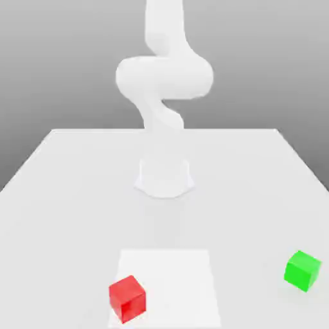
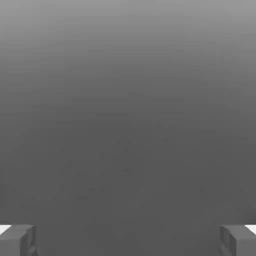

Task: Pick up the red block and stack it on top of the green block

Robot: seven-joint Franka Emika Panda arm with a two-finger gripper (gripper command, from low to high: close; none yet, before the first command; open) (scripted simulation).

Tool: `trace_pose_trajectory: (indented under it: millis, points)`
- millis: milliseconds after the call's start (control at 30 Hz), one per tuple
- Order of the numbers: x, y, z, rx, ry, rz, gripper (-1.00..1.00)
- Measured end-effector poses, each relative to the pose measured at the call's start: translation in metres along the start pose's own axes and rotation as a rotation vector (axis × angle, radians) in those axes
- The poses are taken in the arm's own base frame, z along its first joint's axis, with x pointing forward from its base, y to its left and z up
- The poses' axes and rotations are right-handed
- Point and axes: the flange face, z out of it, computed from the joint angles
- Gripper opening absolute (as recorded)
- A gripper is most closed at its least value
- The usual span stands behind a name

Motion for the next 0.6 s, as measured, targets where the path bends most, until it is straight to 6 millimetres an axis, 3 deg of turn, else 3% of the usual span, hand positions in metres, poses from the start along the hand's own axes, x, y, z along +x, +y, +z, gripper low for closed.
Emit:
trace_pose_trajectory:
  millis: [133, 267, 433, 600]
  points:
    - [0.001, 0.018, 0.085, -0.045, -0.125, -0.081, 0.00]
    - [-0.010, 0.042, 0.164, -0.092, -0.237, -0.159, 0.00]
    - [-0.038, 0.082, 0.252, -0.158, -0.366, -0.259, 0.00]
    - [-0.074, 0.134, 0.325, -0.235, -0.484, -0.363, 0.00]
